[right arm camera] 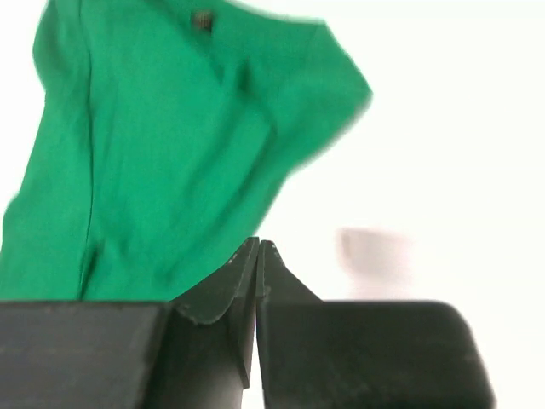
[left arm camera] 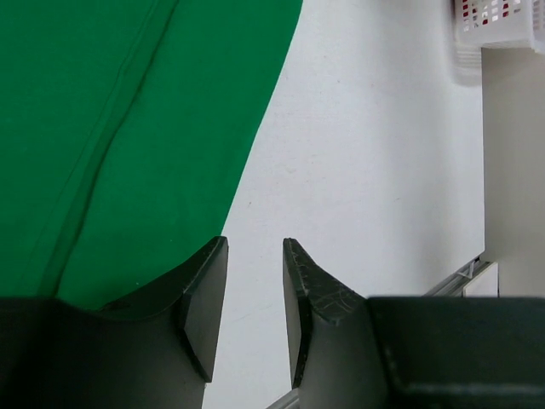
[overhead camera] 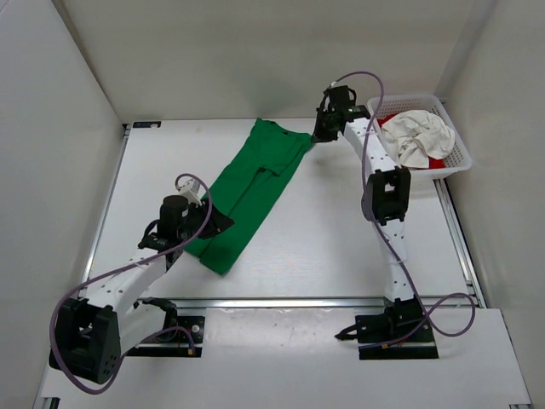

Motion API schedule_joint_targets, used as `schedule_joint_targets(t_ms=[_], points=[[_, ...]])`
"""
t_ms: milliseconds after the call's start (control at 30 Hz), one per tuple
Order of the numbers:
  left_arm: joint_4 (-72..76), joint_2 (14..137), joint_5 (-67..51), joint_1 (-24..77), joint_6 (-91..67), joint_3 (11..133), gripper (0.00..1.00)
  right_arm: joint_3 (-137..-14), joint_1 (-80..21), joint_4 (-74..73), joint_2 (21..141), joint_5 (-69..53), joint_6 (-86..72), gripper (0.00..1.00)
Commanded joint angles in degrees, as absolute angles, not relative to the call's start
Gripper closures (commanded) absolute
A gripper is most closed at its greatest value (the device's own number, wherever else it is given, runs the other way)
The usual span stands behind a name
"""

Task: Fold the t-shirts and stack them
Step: Rotate the tshirt 90 degrees

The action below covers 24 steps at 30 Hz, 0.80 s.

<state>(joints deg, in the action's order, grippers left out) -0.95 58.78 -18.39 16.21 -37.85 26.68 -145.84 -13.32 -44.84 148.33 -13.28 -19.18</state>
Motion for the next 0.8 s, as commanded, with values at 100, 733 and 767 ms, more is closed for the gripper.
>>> schedule_joint_targets(t_ms=[100,733,767], points=[[-3.24,59.59,-19.43,14.42,-35.25,30.23,0.57,-113.66,-22.92,-43.13,121.27,-6.06,-14.14,0.94],[-7.29,50.72,-16.44,13.18,-34.72,26.99,0.56,-73.73,-47.73,-4.65,115.04,-10.90,-39.11,0.63],[-7.03,50.71,-16.26,13.44,-34.72,26.90,0.55,-74.18,-47.81,-5.18,115.22,-10.72,-38.94,0.63]])
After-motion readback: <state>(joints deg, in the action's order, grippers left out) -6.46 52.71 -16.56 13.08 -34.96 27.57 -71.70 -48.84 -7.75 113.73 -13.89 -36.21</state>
